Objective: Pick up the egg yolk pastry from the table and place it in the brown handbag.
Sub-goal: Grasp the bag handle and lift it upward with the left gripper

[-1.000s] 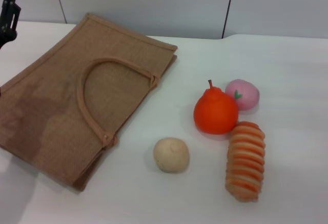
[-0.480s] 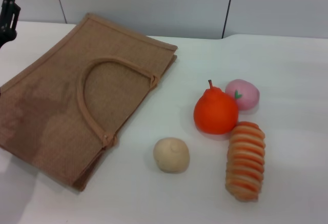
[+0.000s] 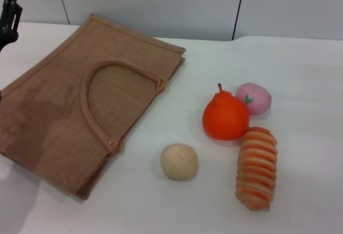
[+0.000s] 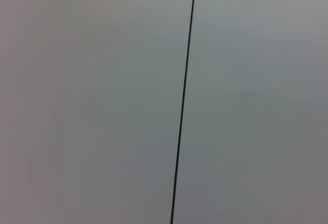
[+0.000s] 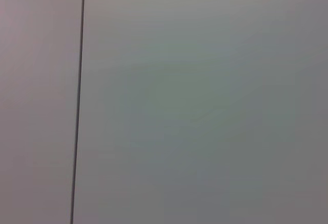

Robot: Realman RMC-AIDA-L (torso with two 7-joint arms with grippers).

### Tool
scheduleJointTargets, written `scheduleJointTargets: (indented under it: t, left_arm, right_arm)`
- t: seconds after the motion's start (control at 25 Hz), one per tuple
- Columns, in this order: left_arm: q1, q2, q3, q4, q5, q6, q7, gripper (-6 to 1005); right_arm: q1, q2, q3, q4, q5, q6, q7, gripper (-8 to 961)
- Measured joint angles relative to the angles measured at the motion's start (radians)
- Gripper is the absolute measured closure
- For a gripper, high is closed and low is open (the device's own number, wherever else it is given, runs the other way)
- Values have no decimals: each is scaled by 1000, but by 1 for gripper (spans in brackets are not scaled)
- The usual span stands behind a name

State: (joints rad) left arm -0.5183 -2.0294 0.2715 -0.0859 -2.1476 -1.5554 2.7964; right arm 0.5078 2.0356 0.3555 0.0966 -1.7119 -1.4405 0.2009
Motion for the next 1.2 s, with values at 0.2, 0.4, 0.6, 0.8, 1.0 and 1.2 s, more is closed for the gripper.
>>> scheduleJointTargets:
  t: [0.2,0.4,0.6,0.8,1.0,1.2]
  left_arm:
    - [-1,0,0,0,1,0,0,353]
    - [-1,0,-2,1,1,0,-2,353]
    - [0,0,0,2,0,-1,-3,353]
    - [1,0,0,2,0,-1,-3,353]
    - [1,0,0,1,0,-2,-3,352]
    - [1,0,0,1,0,-2,-3,352]
  right_arm:
    - [0,0,-2,0,0,0,0,90]
    - [-1,-1,-1,0,0,-9,0,90]
    - [-2,-1,-2,0,0,-11,0,90]
    - [-3,0,-2,0,0,-12,0,90]
    - [-3,0,-1,0,0,-12,0,90]
    - [-3,0,-1,0,0,-12,0,91]
